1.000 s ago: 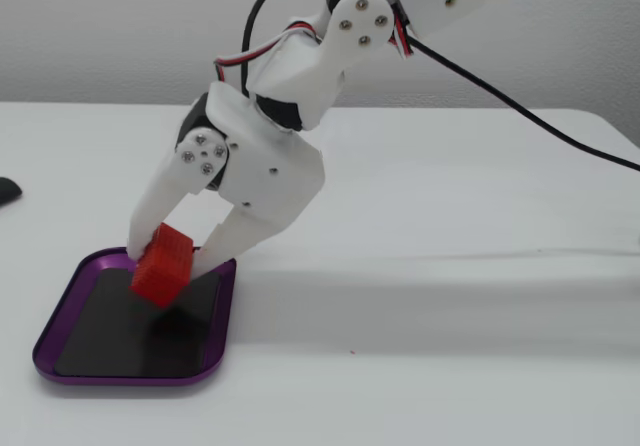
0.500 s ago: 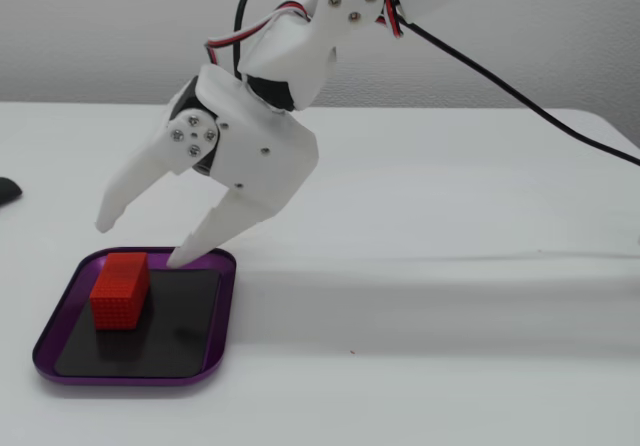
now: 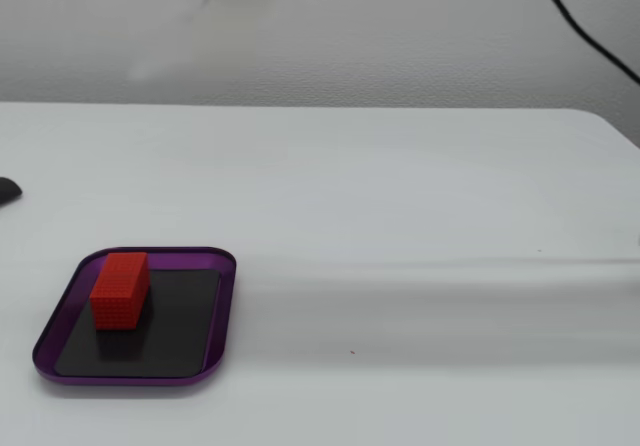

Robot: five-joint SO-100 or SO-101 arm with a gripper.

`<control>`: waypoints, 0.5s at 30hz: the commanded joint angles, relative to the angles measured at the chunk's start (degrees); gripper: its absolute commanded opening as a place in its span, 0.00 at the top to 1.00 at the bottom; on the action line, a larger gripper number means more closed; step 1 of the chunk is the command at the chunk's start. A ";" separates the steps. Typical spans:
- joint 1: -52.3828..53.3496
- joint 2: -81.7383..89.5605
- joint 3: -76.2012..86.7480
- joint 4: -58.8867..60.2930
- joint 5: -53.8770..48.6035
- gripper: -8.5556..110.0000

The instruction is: Pick up the cube and place it in the box.

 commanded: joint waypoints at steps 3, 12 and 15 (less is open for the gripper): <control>0.18 17.93 6.68 1.76 1.85 0.78; 0.97 45.88 52.82 -12.39 1.49 0.78; 0.97 55.55 68.91 -20.57 1.49 0.78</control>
